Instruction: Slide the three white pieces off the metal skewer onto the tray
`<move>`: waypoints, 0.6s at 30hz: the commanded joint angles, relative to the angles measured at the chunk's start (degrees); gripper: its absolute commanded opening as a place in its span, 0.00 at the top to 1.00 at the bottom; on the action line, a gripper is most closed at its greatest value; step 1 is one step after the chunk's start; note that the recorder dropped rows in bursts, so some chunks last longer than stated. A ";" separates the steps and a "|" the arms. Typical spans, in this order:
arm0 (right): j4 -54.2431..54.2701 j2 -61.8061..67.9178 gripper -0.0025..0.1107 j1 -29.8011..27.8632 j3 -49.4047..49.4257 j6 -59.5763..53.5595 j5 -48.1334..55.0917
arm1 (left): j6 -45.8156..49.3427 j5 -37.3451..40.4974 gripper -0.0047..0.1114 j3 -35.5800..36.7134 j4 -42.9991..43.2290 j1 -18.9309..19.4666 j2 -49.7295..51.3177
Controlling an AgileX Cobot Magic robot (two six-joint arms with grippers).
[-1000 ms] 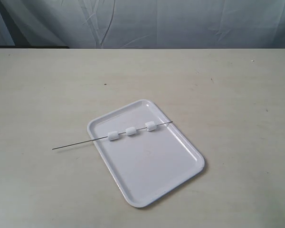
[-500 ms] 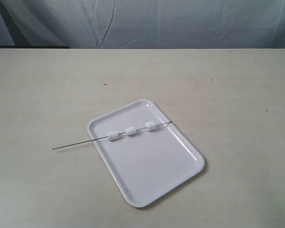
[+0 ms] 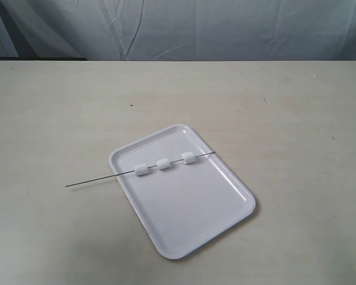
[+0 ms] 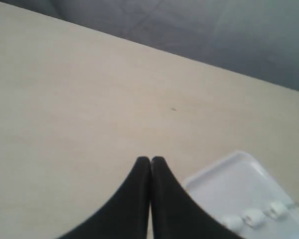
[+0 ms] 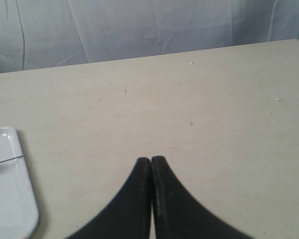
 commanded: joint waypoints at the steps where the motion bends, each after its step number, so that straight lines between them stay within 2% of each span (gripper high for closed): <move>1: -0.33 -0.34 0.98 0.19 0.12 -0.04 -0.04 | -2.43 8.31 0.96 -0.59 -0.36 -0.06 1.57; 7: -0.33 -0.34 0.98 0.19 0.12 -0.04 -0.14 | -2.19 11.66 0.96 -0.59 -0.36 -0.06 7.31; 10: -0.33 -0.34 0.98 0.19 0.12 -0.04 -0.14 | -2.32 9.09 0.96 -0.59 -0.36 -0.06 11.23; 14: -0.33 -0.34 0.98 0.19 0.12 -0.04 -0.14 | -2.32 -0.17 0.96 -0.59 -1.01 -0.06 18.08; 18: -0.33 -0.34 0.98 0.19 0.12 -0.04 -0.14 | -2.32 -12.41 0.96 -0.48 -5.89 -0.06 24.73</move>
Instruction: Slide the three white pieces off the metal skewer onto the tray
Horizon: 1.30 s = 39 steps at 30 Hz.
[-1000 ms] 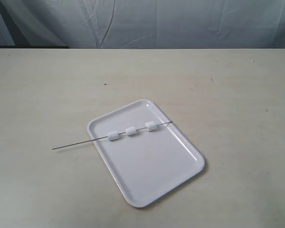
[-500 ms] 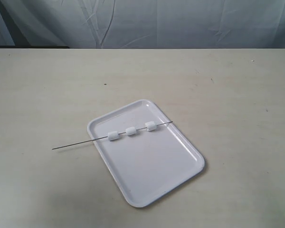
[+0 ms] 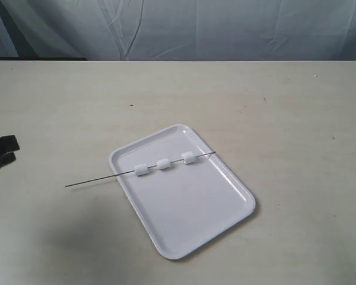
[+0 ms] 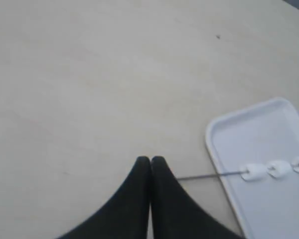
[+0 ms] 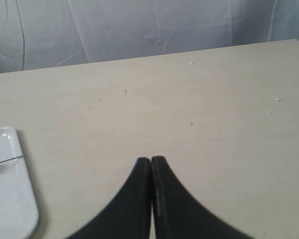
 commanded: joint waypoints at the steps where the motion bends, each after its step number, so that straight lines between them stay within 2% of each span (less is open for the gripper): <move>1: -0.33 -0.34 0.98 0.19 0.12 -0.04 -0.14 | -0.24 -12.98 0.96 -0.14 -3.44 -0.06 6.45; 4: -0.33 -0.34 0.98 0.19 0.12 -0.04 -0.14 | -0.24 -15.49 0.96 -0.14 -3.47 -0.06 8.30; 6: -0.33 -0.34 0.98 0.19 0.12 -0.04 -0.14 | -0.12 -12.72 0.96 -0.24 -3.34 -0.06 7.94; 9: -0.33 -0.34 0.98 0.19 0.12 -0.04 -0.14 | 0.19 -3.82 0.96 -1.94 -0.28 -0.06 6.40; 14: -0.33 -0.34 0.98 0.19 0.12 -0.04 -0.14 | 0.35 17.15 0.96 -3.42 2.20 -0.06 4.20; 15: -0.33 -0.34 0.98 0.19 0.12 -0.04 -0.14 | 2.03 22.04 0.96 -3.42 2.20 -0.06 3.95; 17: -0.33 -0.34 0.98 0.19 0.12 -0.04 -0.14 | 6.71 26.20 0.96 -3.42 2.20 -0.06 3.95; 19: -0.33 -0.34 0.98 0.19 0.12 -0.04 -0.14 | 11.09 30.26 0.96 -3.42 -3.23 -0.06 3.95; 23: -0.33 -0.34 0.98 0.19 0.12 -0.04 -0.14 | 27.18 37.82 0.96 -3.42 -30.02 -0.06 4.73; 25: -0.33 -0.34 0.98 0.19 0.12 -0.04 -0.14 | 40.38 39.35 0.96 -3.42 -48.63 -0.06 5.67; 26: -0.33 -0.34 0.98 0.19 0.12 -0.04 -0.14 | 50.05 39.90 0.96 -3.42 -57.21 -0.06 6.07; 27: -0.33 -0.34 0.98 0.19 0.12 -0.04 -0.14 | 61.59 41.29 0.96 -3.42 -71.53 -0.06 6.32; 31: -0.33 -0.34 0.98 0.19 0.12 -0.04 -0.14 | 107.28 46.68 0.96 -3.42 -110.51 -0.06 6.75; 33: -0.33 -0.34 0.98 0.19 0.12 -0.04 -0.14 | 135.27 51.91 0.96 -3.42 -131.54 -0.06 6.75; 37: -0.33 -0.34 0.98 0.19 0.12 -0.04 -0.14 | 187.71 64.72 0.96 -3.42 -166.42 -0.06 6.75; 39: -0.33 -0.34 0.98 0.19 0.12 -0.04 -0.14 | 204.99 68.81 0.96 -3.42 -178.77 -0.06 6.75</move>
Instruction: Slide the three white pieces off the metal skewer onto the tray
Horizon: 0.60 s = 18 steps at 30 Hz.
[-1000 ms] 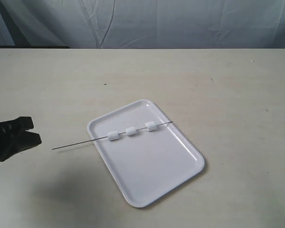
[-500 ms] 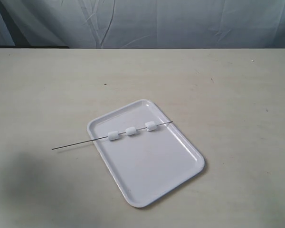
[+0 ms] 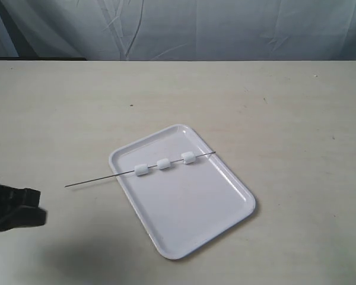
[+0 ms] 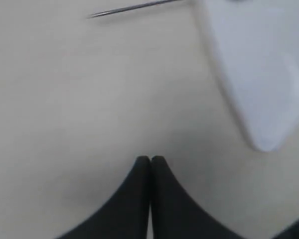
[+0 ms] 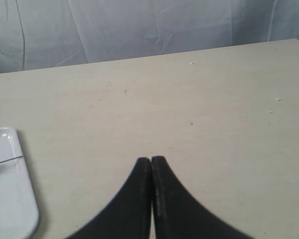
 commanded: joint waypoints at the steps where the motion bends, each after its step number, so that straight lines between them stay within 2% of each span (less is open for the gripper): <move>1: -0.33 -0.34 0.98 0.19 0.12 -0.17 -0.14 | 42.38 8.04 0.96 -0.05 -29.40 -0.06 0.06; 3: -0.33 -0.34 0.98 0.19 0.12 -0.17 -0.14 | 45.74 3.36 0.94 -0.47 -29.22 -0.06 0.27; 4: -0.33 -0.34 0.98 0.19 0.12 -0.17 -0.14 | 45.57 -0.92 0.92 -0.86 -26.39 -0.06 0.60; 6: -0.33 -0.34 0.98 0.19 0.12 -0.17 -0.14 | 45.04 -4.31 0.83 -2.01 -21.92 -0.06 1.75; 8: -0.33 -0.34 0.98 0.19 0.12 -0.17 -0.14 | 45.12 -3.02 0.73 -3.92 -20.23 -0.18 3.45; 10: -0.33 -0.34 0.98 0.19 0.12 -0.17 -0.14 | 45.37 -2.09 0.63 -6.94 -17.37 -2.04 5.46; 18: -0.33 -0.34 0.98 0.19 0.12 -0.17 -0.14 | 44.25 -10.82 0.64 -13.29 -0.97 -14.13 14.86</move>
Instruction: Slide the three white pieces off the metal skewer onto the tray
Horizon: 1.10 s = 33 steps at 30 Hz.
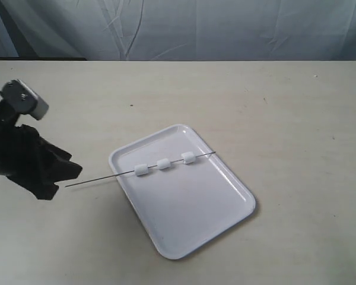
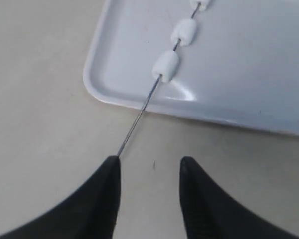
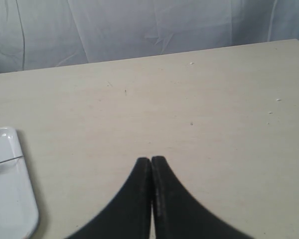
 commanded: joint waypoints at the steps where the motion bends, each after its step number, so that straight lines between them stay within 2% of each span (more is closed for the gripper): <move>1: -0.33 -0.34 0.98 0.19 0.12 -0.17 -0.14 | -1.57 -5.01 0.64 -2.23 8.11 -6.61 5.70; 5: -0.33 -0.34 0.98 0.19 0.12 -0.17 -0.14 | -3.25 -7.89 0.64 -3.82 11.76 -9.30 9.40; 11: -0.33 -0.34 0.98 0.19 0.12 -0.17 -0.14 | -3.37 -11.32 0.64 -7.01 14.16 -9.53 12.10; 15: -0.33 -0.34 0.98 0.19 0.12 -0.17 -0.14 | -5.93 -14.97 0.55 -8.81 15.54 -9.53 13.43; 18: -0.33 -0.34 0.98 0.19 0.12 -0.17 -0.14 | -6.05 -15.07 0.49 -9.94 15.69 -9.53 14.39; 24: -7.18 -0.34 0.98 0.19 0.12 -0.31 -0.93 | -6.05 -15.35 0.49 -10.70 16.15 -9.53 17.04; 29: -8.76 -0.34 0.98 0.19 0.12 -0.31 -0.91 | -6.05 -17.13 0.49 -10.83 17.89 -9.53 21.29; 33: -8.77 -0.34 0.98 0.19 0.12 -0.31 -0.79 | -6.05 -13.54 0.49 -14.14 17.89 -9.53 24.53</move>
